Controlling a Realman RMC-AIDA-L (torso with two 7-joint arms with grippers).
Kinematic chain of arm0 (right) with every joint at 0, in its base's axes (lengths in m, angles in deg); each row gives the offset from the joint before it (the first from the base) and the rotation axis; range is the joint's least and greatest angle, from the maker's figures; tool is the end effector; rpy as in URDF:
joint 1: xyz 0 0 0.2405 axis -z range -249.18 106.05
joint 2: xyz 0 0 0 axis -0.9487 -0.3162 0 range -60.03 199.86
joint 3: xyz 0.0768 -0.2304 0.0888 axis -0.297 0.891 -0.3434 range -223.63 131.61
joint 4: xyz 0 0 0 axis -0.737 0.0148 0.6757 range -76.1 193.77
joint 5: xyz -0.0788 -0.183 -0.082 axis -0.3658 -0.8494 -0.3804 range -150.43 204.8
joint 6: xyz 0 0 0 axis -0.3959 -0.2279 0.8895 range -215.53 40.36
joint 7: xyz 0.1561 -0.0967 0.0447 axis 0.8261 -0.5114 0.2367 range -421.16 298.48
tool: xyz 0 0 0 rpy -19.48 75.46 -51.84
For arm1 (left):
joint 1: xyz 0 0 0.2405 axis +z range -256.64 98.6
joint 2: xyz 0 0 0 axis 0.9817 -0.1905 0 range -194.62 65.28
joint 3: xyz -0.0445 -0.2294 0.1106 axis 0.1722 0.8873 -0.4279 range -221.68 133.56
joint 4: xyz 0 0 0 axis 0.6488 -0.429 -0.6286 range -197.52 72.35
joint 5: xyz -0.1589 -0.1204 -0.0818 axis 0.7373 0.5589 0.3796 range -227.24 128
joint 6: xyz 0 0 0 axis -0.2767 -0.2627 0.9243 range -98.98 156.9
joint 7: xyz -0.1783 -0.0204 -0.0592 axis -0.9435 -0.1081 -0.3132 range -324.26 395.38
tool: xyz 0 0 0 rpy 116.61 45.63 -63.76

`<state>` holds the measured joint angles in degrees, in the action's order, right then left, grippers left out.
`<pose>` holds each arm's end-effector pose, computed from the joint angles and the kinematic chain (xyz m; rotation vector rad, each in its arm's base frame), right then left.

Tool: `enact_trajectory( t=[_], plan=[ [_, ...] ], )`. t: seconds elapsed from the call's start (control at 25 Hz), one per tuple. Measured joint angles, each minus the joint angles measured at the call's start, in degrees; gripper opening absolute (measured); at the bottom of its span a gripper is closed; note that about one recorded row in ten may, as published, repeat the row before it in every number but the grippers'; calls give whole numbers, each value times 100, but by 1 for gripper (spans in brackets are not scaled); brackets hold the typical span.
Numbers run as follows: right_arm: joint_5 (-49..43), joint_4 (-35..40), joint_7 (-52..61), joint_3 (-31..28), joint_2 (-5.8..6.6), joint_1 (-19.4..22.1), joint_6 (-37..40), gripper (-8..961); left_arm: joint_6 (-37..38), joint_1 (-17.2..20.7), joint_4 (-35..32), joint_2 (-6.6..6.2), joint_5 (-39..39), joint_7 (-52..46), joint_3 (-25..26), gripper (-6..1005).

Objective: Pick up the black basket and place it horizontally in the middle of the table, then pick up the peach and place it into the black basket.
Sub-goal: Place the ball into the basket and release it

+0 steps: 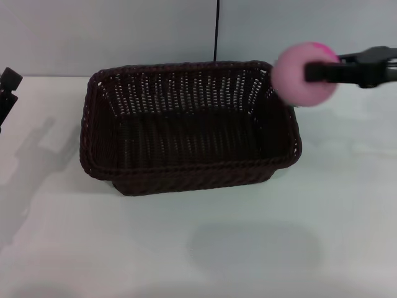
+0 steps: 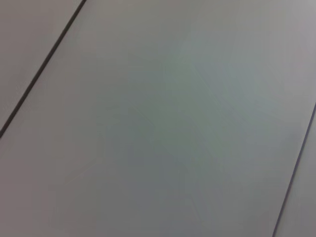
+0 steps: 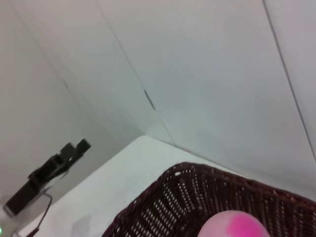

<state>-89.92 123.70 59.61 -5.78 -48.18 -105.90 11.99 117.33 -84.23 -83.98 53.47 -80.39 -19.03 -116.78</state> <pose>0.1794 0.3781 0.0391 -2.7079 0.9738 0.6383 -0.3220 0.2803 0.0288 -1.6814 -0.7421 -1.3104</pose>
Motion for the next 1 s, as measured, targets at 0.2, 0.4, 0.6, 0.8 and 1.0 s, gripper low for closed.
enact_trajectory(
  t=[0.2,0.4,0.6,0.8,1.0],
  plan=[
    [61,-1280,-736,96,14,-502,-786,179,2,-5,121,-8,-44,43,-15,751],
    [319,-2122,-1267,294,-29,-873,-1388,159,-8,-57,136,-4,-151,256,-26,751],
    [370,-2283,-1392,893,-84,-991,-1824,244,-35,-100,162,15,-156,305,9,751],
    [480,-2327,-1456,1112,-92,-903,-2098,511,-32,-189,285,3,-153,377,10,751],
    [1151,-2336,-1917,1058,-96,-466,-2143,622,-28,-215,296,4,-131,452,31,751]
  ],
)
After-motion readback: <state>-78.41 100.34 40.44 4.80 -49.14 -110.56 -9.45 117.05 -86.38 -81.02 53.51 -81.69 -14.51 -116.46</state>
